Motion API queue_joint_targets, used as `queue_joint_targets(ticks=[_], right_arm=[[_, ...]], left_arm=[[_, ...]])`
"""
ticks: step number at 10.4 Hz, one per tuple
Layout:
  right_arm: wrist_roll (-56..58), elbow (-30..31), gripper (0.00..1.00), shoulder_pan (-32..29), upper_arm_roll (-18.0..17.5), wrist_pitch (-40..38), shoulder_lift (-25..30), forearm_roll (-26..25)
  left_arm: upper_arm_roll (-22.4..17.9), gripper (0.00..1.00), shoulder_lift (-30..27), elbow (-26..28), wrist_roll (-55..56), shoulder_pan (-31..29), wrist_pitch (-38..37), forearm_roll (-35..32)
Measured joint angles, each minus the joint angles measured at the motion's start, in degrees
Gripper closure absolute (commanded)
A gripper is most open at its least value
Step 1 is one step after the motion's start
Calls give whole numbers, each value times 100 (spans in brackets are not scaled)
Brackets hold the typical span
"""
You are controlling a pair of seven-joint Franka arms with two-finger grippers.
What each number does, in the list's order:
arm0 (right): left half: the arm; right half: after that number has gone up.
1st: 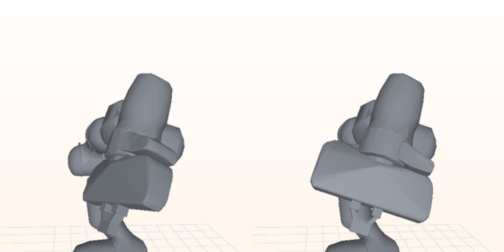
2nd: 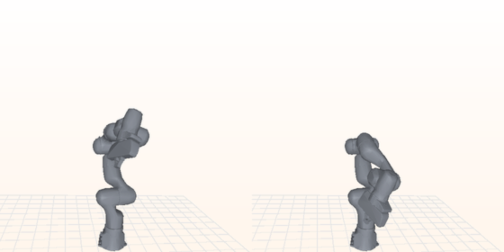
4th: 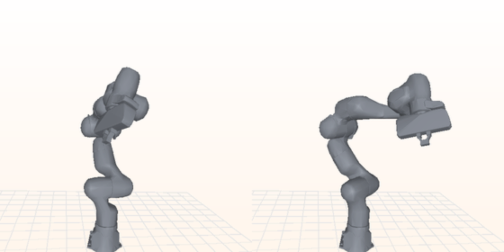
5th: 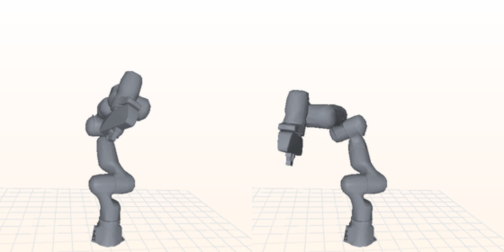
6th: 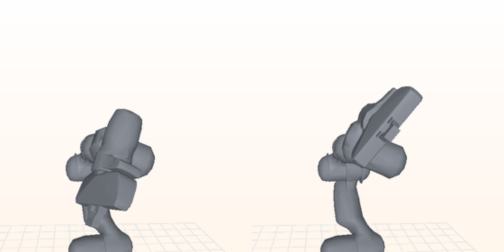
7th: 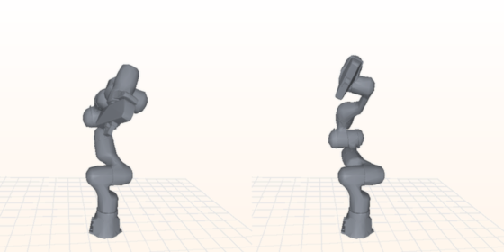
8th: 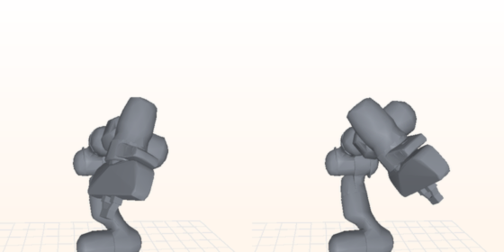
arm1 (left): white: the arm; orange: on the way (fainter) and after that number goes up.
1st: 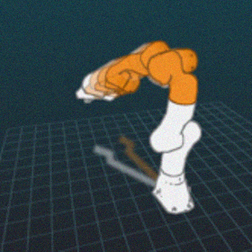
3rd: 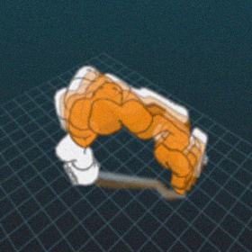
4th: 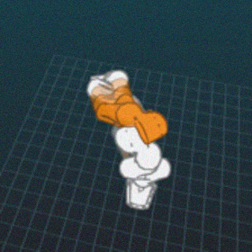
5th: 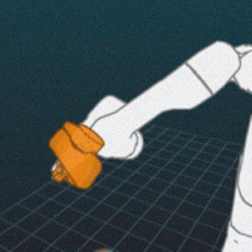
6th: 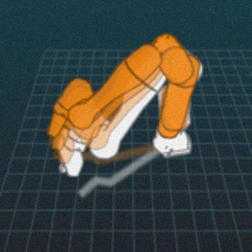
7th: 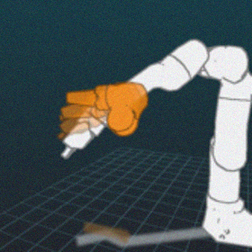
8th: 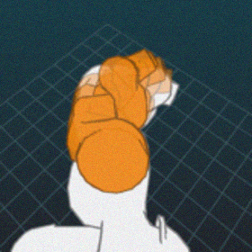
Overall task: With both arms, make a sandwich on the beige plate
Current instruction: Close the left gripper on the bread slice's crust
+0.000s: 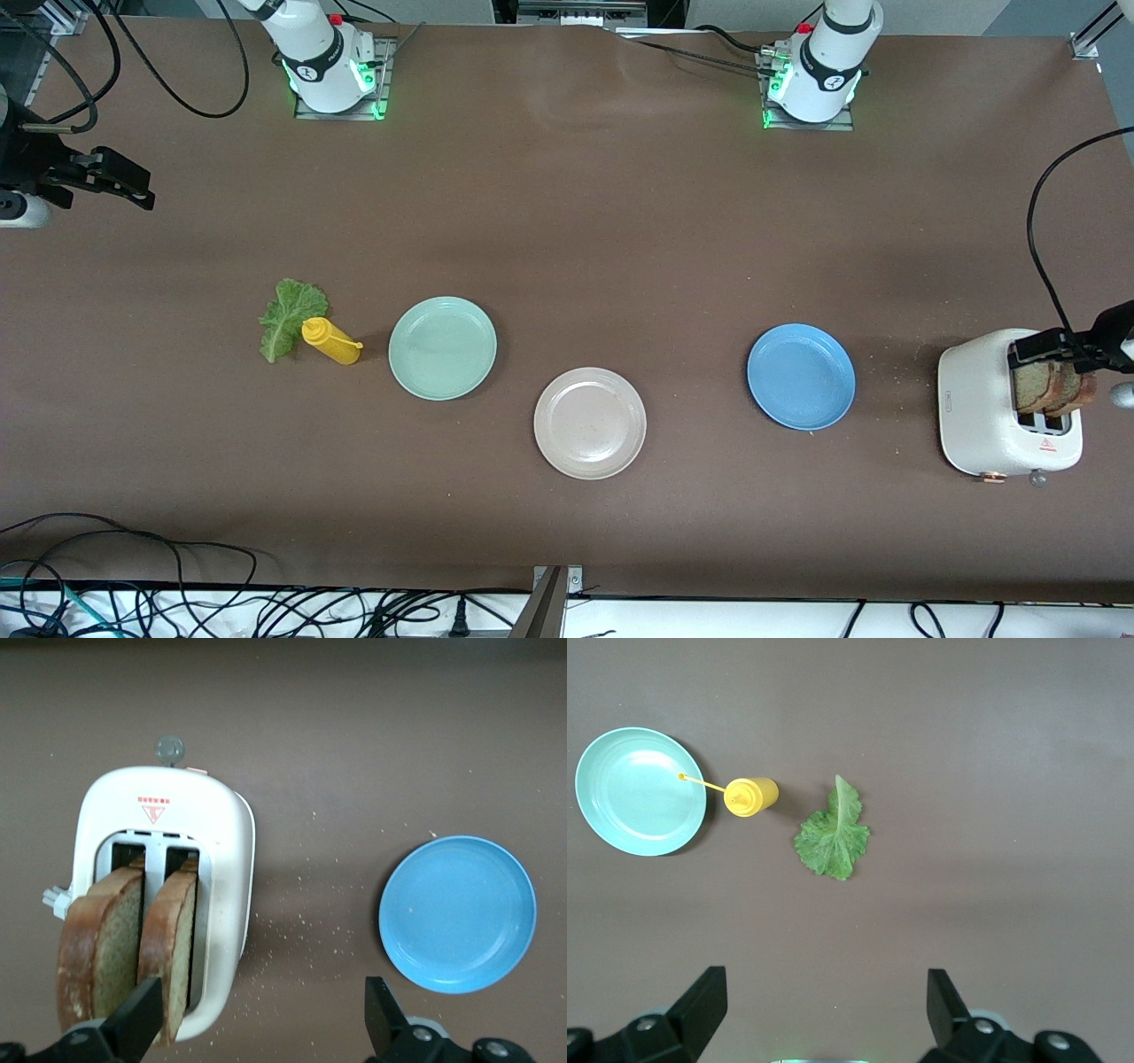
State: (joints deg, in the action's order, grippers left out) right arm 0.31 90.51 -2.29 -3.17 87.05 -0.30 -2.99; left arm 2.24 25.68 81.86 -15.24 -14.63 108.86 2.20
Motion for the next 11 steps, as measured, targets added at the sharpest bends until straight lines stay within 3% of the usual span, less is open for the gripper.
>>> queue_joint_targets(ticks=[8, 10, 11], right_arm=[[0, 0, 0, 4, -5, 0, 0, 0], [0, 0, 0, 4, -5, 0, 0, 0], [0, 0, 0, 5, -5, 0, 0, 0]], left_arm=[[0, 6, 421, -56, -106, -12, 152, -701], [-5, 18, 505, -59, -106, -42, 156, -733], [-9, 32, 537, -61, -112, -61, 157, -733]])
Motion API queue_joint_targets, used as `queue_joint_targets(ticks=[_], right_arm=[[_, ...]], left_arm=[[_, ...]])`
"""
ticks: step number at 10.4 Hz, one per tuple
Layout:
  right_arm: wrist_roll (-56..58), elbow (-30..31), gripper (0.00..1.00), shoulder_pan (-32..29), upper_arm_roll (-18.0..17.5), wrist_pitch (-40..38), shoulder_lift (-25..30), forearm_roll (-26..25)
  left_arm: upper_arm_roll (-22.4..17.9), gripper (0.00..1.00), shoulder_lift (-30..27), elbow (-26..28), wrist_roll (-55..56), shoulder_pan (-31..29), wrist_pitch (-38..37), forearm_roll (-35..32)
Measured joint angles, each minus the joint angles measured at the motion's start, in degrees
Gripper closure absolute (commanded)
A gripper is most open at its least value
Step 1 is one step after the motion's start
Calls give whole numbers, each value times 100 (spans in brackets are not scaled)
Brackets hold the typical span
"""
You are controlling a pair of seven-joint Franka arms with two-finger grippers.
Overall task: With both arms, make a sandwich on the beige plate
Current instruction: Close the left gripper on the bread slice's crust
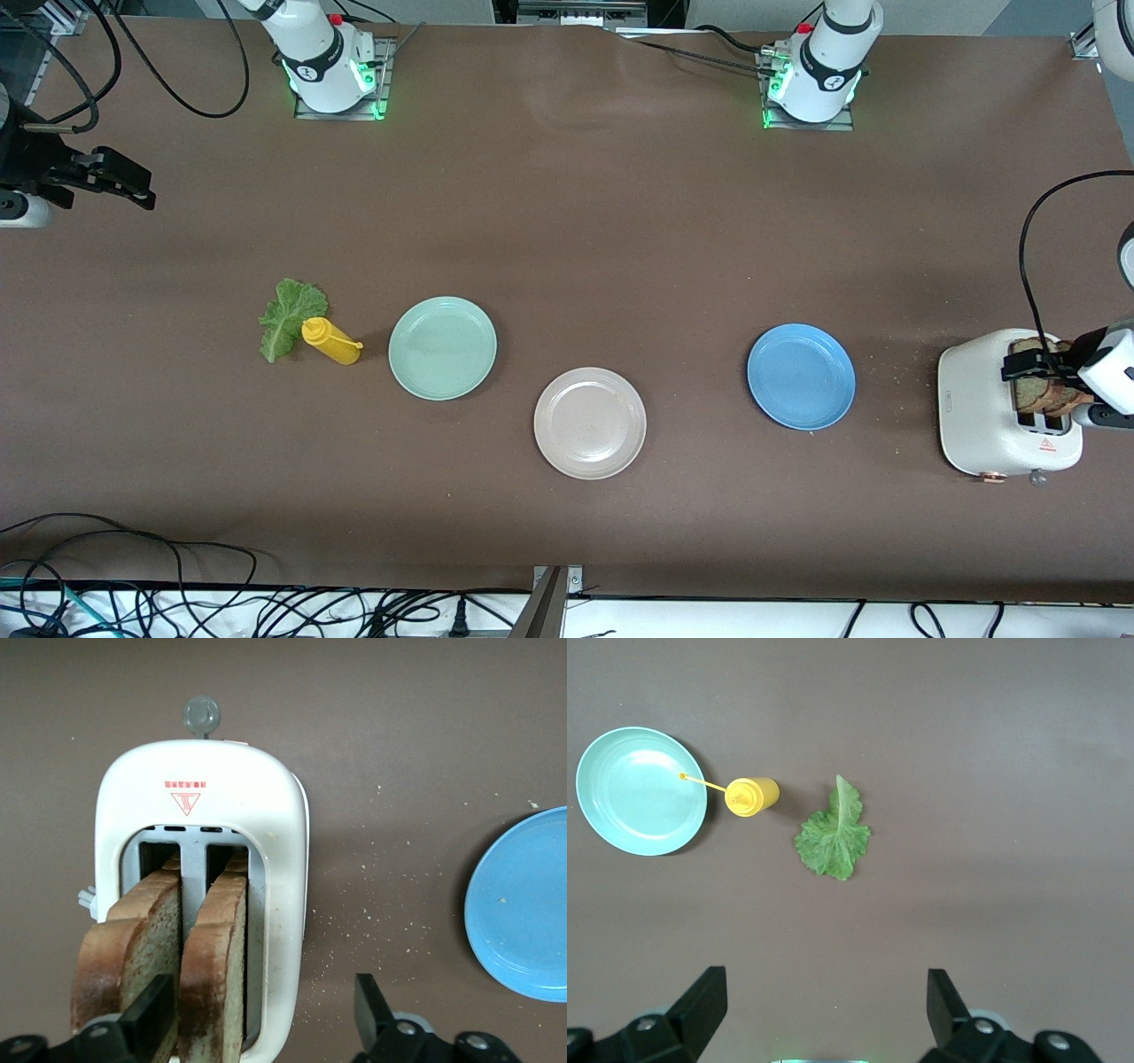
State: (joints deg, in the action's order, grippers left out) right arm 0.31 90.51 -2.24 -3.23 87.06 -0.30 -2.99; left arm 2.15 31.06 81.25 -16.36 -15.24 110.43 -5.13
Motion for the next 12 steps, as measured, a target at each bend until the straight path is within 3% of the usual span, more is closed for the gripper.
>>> queue_joint_targets(ticks=[1, 3, 12], right_arm=[[0, 0, 0, 0, 0, 0, 0, 0], [0, 0, 0, 0, 0, 0, 0, 0], [0, 0, 0, 0, 3, 0, 0, -1]], left_arm=[[-2, 57, 30, -2, -1, -14, 2, 0], [-1, 97, 48, -3, -6, -21, 5, -55], [59, 100, -70, -215, -41, -19, -172, -217]])
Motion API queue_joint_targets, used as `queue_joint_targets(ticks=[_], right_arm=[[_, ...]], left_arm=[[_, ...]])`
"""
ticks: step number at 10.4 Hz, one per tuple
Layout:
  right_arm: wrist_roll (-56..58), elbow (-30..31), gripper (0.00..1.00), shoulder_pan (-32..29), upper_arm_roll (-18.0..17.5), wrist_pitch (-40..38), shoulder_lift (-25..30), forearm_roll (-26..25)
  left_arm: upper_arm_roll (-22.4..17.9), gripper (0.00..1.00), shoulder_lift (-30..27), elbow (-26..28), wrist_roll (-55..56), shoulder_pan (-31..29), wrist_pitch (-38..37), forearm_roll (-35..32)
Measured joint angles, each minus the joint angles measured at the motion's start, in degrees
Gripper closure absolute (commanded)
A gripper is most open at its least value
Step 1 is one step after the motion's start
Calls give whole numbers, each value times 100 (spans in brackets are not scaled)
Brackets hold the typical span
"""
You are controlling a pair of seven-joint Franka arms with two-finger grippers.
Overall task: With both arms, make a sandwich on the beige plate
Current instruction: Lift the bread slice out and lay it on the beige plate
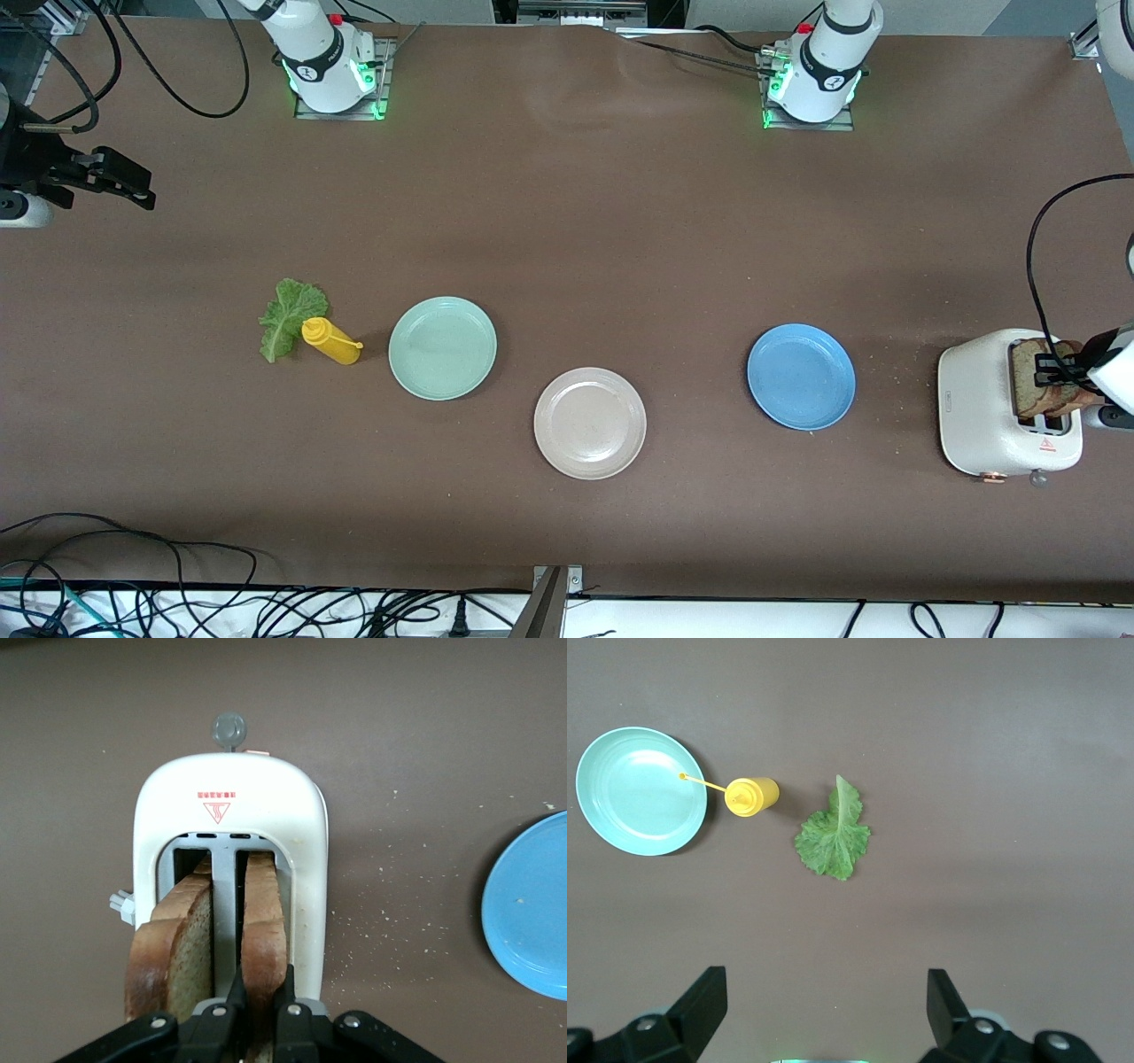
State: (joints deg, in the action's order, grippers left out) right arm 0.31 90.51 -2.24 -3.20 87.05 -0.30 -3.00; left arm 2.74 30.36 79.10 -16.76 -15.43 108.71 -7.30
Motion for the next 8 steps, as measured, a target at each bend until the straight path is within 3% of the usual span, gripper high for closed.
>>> queue_joint_targets(ticks=[3, 5, 8], right_arm=[[0, 0, 0, -1, 4, 0, 0, -1], [0, 0, 0, -2, 17, -2, 0, -1], [0, 0, 0, -6, 58, -4, 1, -2]], left_arm=[[147, 100, -271, -465, 9, 43, -873, 118], [370, 100, -393, -780, 391, 86, -1386, 539], [1077, 100, -386, -824, 2869, 616, -1407, 1089]])
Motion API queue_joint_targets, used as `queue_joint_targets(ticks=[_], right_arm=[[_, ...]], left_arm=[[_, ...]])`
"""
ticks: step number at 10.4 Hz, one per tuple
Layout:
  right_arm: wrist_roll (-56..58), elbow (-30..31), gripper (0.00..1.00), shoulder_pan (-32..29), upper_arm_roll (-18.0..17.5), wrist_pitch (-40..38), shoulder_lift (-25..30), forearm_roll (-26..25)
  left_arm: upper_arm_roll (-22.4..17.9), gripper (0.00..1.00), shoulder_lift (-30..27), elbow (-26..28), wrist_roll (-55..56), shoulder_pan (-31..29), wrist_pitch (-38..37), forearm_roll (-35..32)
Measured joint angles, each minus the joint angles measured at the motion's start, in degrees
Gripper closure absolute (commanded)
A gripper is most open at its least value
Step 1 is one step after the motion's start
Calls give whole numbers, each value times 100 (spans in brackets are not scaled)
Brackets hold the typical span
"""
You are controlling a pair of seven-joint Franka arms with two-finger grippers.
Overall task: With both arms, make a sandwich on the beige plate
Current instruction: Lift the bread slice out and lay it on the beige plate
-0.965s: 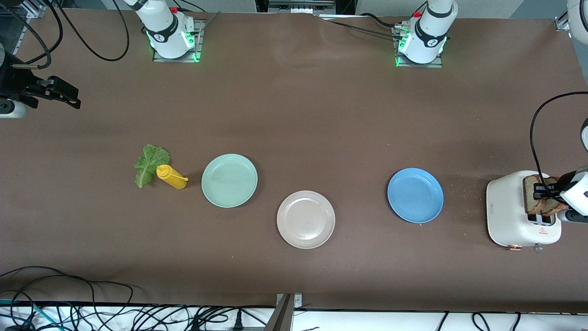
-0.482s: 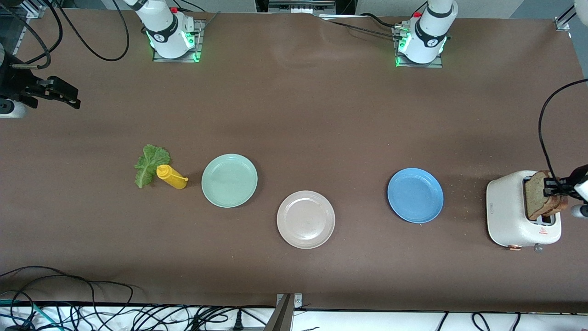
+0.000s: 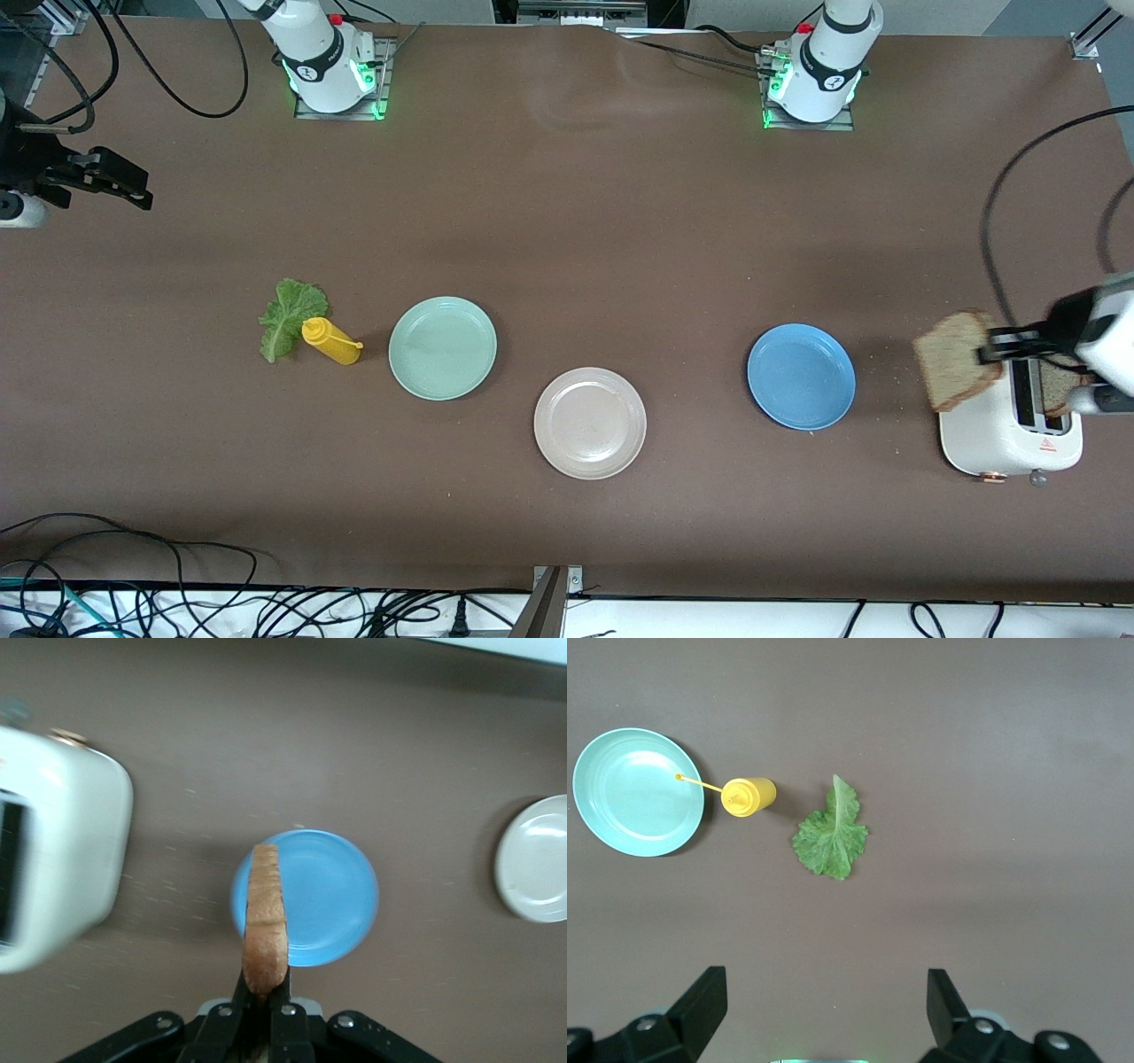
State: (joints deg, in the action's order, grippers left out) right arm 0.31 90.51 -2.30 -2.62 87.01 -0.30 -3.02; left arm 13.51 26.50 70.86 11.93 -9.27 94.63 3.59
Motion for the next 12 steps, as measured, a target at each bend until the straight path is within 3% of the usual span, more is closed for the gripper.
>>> queue_joint_targets(ticks=[3, 9, 12], right_arm=[[3, 2, 0, -6, 294, 0, 1, 0], [-19, 35, 0, -38, 377, 37, -308, -92], [-25, 34, 0, -42, 377, 298, -580, -98]], left_arm=[[159, 100, 402, 100, 2143, 961, 1333, 901], [168, 100, 1567, 640, 3903, 2215, 5209, 1234], [167, 100, 1851, 752, 4242, 2507, 5857, 1254]])
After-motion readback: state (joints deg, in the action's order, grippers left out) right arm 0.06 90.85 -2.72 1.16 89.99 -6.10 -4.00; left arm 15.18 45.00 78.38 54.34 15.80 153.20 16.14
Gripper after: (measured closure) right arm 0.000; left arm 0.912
